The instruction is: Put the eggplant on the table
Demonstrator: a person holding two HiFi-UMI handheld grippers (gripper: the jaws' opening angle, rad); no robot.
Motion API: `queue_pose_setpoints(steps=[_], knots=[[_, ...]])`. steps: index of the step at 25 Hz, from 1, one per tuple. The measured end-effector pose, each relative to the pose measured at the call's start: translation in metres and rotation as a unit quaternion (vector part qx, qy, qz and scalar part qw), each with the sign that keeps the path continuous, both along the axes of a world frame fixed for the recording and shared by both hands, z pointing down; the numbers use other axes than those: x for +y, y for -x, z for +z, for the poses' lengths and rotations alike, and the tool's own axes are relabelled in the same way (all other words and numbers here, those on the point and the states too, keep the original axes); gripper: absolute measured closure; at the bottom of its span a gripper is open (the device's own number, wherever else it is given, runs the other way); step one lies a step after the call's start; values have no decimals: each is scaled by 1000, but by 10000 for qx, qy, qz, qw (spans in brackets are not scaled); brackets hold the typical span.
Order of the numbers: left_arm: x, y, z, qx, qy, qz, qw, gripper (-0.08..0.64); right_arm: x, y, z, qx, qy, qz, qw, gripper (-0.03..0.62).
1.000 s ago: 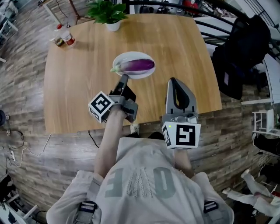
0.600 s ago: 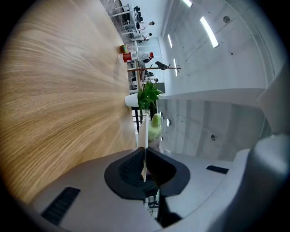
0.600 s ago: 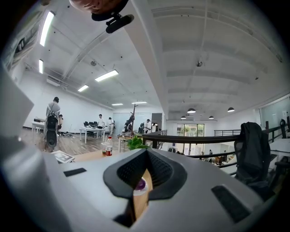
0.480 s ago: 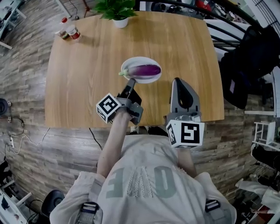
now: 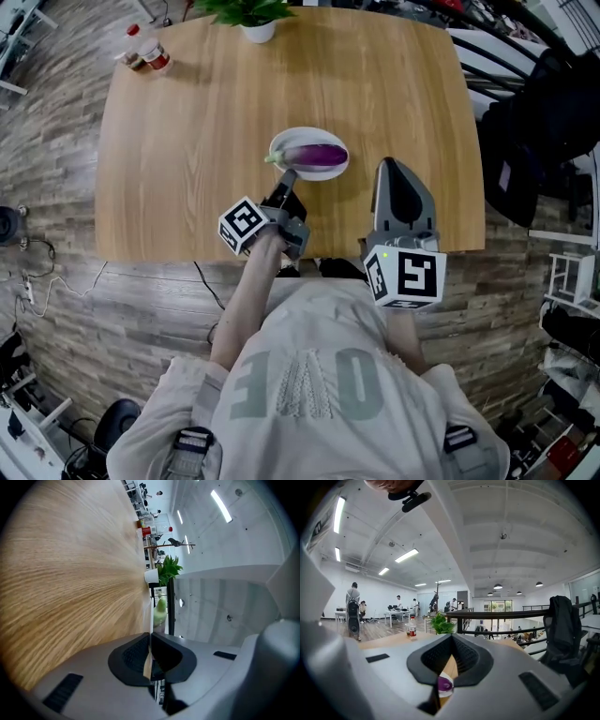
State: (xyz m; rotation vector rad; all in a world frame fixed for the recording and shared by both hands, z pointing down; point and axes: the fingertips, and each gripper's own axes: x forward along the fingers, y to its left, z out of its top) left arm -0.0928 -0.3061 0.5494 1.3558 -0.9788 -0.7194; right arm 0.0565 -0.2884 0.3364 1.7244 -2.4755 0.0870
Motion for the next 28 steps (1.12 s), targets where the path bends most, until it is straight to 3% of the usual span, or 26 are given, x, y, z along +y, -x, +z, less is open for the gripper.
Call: queue_pose_setpoints(steps=[15, 28], knots=[[3, 2, 37, 17, 446, -74, 9990, 541, 7, -31, 4, 69, 213, 339, 9992, 575], [4, 4, 56, 97, 926, -283, 9952, 541, 13, -37, 15, 131, 385, 286, 9988, 575]])
